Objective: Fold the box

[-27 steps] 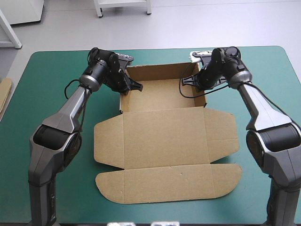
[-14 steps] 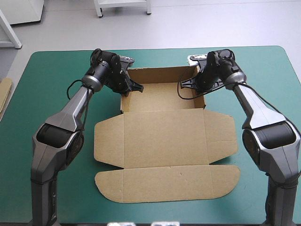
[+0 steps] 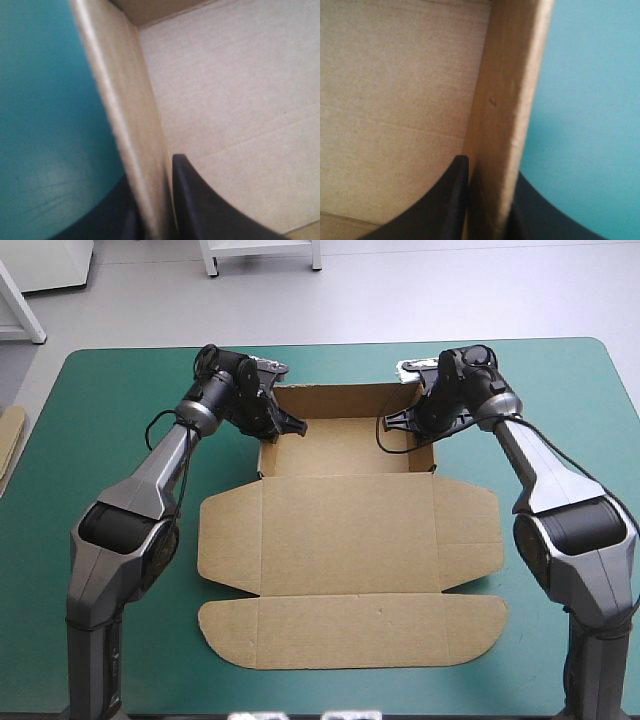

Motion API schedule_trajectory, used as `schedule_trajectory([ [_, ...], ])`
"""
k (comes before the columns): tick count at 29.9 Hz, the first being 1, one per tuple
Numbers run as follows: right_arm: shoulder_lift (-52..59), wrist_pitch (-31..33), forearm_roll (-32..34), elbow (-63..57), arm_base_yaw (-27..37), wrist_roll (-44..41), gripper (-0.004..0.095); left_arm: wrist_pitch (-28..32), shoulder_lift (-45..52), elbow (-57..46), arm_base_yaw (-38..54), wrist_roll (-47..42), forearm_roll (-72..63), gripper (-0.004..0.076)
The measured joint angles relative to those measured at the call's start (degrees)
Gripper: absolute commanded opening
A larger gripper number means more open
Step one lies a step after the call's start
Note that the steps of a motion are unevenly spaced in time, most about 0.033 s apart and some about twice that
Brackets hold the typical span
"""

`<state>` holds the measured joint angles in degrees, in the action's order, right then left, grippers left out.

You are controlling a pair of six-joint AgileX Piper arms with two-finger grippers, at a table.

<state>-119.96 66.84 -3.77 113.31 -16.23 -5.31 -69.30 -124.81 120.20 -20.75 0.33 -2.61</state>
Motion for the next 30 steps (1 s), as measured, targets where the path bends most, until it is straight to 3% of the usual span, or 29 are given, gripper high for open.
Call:
schedule_trajectory([
  [3, -0.5, 0.2, -0.2, 0.8, -0.3, 0.1, 0.0296, 0.3, 0.0, 0.0, -0.1, 0.7, -0.2, 0.0384],
  [6, -0.5, 0.6, -0.2, 1.7, -0.4, 0.1, 0.0303, 0.4, 0.0, 0.0, -0.1, 1.0, -0.4, 0.0454],
  [12, -0.6, 2.6, 1.1, 4.1, -0.4, 0.1, 0.0382, 0.6, 0.8, -0.1, -0.1, 1.7, -0.6, 0.0459],
  [20, 2.0, 4.2, 3.8, 6.6, -0.5, 0.1, 0.0559, -0.5, 8.2, -0.1, -0.1, 2.7, -0.7, 0.0459],
  [30, 11.9, 4.6, 3.4, 6.4, -1.3, 0.2, 0.0564, -2.2, 24.1, -1.6, -0.1, 3.8, -0.5, 0.0459],
])
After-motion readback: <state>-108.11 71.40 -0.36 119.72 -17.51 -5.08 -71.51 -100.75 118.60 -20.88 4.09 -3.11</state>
